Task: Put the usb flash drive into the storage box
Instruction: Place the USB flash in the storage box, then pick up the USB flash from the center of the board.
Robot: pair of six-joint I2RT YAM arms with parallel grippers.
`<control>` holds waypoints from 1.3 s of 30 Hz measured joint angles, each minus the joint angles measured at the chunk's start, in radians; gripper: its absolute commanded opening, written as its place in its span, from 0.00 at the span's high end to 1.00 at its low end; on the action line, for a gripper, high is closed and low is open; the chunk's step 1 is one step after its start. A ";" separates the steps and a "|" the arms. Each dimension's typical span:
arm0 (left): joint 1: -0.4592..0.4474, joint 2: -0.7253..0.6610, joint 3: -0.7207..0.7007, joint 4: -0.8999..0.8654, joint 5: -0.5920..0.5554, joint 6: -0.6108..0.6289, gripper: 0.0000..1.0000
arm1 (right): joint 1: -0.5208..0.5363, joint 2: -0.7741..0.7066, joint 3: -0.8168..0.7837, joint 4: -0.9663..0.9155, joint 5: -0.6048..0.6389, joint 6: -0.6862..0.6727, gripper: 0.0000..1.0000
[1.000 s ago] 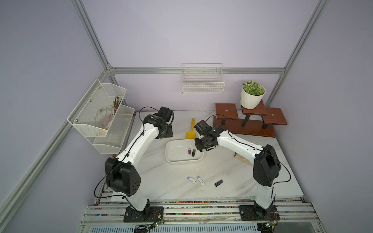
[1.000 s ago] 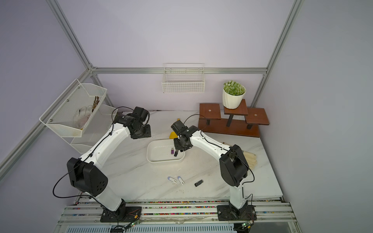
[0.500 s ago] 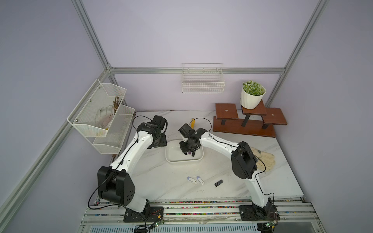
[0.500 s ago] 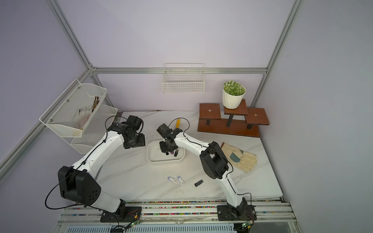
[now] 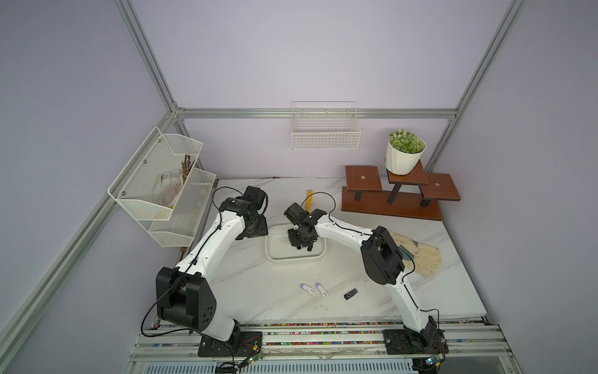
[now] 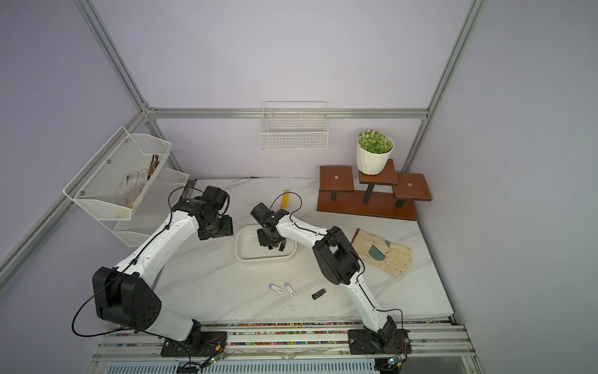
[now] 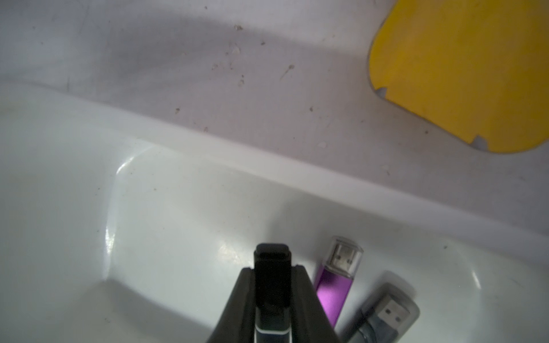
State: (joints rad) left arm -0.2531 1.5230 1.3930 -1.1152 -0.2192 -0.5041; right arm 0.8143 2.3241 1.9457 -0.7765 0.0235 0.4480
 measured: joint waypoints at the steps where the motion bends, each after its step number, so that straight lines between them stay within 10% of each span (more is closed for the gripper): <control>1: 0.000 0.000 0.000 0.000 0.002 0.000 0.31 | 0.000 0.003 0.000 0.000 0.005 0.000 1.00; 11: 0.003 0.000 -0.001 0.002 0.007 0.000 0.30 | 0.000 0.018 0.010 0.005 0.031 -0.005 0.62; 22: 0.003 -0.020 -0.001 0.003 0.008 0.000 0.30 | 0.000 0.002 0.001 0.010 0.060 -0.014 0.58; 39: 0.003 -0.056 -0.029 0.010 0.037 0.000 0.29 | 0.079 -0.757 -0.589 0.000 0.184 0.070 0.54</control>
State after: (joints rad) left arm -0.2497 1.4673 1.3636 -1.1057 -0.1822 -0.5037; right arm 0.8936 1.5673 1.3571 -0.7765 0.2073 0.5179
